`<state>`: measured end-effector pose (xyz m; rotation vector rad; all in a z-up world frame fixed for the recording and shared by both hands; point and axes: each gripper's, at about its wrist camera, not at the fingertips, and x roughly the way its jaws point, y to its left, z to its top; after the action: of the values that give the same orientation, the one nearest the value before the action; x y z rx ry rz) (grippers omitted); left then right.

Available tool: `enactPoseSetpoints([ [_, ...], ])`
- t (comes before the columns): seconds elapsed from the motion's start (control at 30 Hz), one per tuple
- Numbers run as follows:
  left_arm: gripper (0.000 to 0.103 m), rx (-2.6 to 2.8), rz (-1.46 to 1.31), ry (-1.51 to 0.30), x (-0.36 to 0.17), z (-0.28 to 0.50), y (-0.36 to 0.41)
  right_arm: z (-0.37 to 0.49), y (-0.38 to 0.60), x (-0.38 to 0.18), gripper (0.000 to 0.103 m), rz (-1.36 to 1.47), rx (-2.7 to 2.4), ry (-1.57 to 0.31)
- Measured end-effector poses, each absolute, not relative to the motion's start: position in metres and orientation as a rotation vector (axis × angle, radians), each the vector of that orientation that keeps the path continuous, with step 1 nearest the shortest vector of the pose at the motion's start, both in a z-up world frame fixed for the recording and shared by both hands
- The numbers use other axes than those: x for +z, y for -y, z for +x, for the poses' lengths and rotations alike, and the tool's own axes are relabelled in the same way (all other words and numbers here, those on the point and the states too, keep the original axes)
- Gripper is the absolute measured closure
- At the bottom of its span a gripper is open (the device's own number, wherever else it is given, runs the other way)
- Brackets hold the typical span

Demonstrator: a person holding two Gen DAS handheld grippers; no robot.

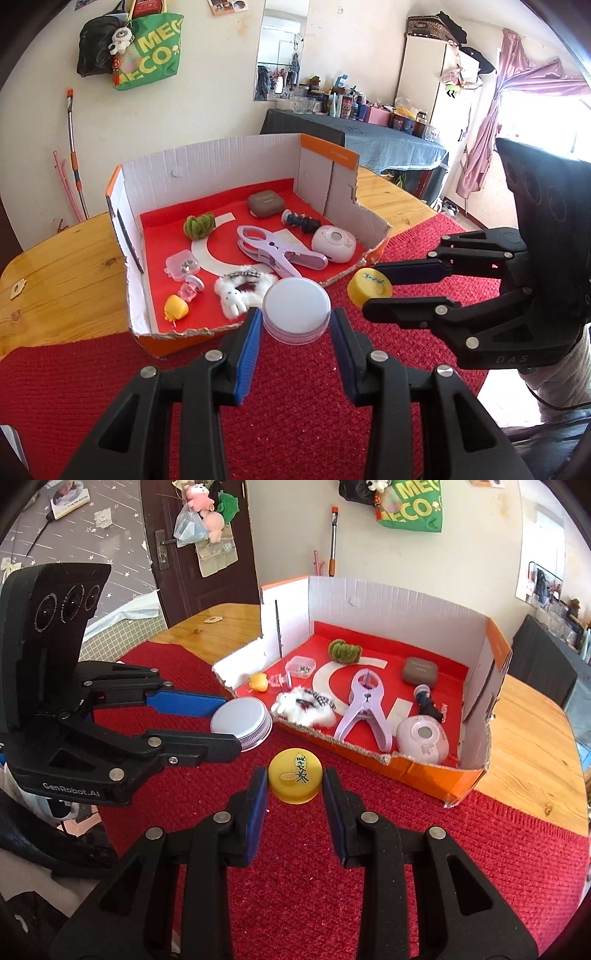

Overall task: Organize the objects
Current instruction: 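Carry the tin with left tool while right tool carries the yellow cap into the box, then lower the tin with left tool while right tool lowers and releases the yellow cap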

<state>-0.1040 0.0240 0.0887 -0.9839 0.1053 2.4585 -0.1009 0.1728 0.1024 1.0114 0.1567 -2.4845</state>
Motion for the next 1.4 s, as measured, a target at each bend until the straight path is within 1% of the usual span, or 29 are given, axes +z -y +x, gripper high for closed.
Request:
enactPoseSetpoints([
  [0.27, 0.063, 2.481, -1.031, -0.101, 0.095, -0.151, -0.020, -0.141, -0.177, 0.130, 0.074, 0.987, -2.556, -0.170],
  [0.43, 0.063, 2.465, -1.108, -0.078, 0.089, -0.188, -0.019, -0.188, -0.179, 0.135, 0.074, 1.056, -2.558, -0.159],
  [0.6, 0.063, 2.426, -1.212, -0.037, 0.073, -0.220, -0.018, -0.239, -0.178, 0.125, 0.074, 1.166, -2.538, -0.153],
  [0.73, 0.063, 2.422, -1.258, -0.046, 0.063, -0.236, -0.019, -0.277, -0.175, 0.112, 0.074, 1.267, -2.509, -0.142],
  [0.87, 0.063, 2.409, -1.293, -0.061, 0.054, -0.245, -0.020, -0.304, -0.171, 0.097, 0.074, 1.355, -2.477, -0.170],
  [1.13, 0.063, 2.404, -1.337, -0.070, 0.043, -0.255, -0.018, -0.334, -0.167, 0.076, 0.074, 1.490, -2.404, -0.182],
  [1.4, 0.063, 2.396, -1.353, -0.083, 0.040, -0.260, -0.020, -0.342, -0.169, 0.071, 0.074, 1.536, -2.366, -0.184],
])
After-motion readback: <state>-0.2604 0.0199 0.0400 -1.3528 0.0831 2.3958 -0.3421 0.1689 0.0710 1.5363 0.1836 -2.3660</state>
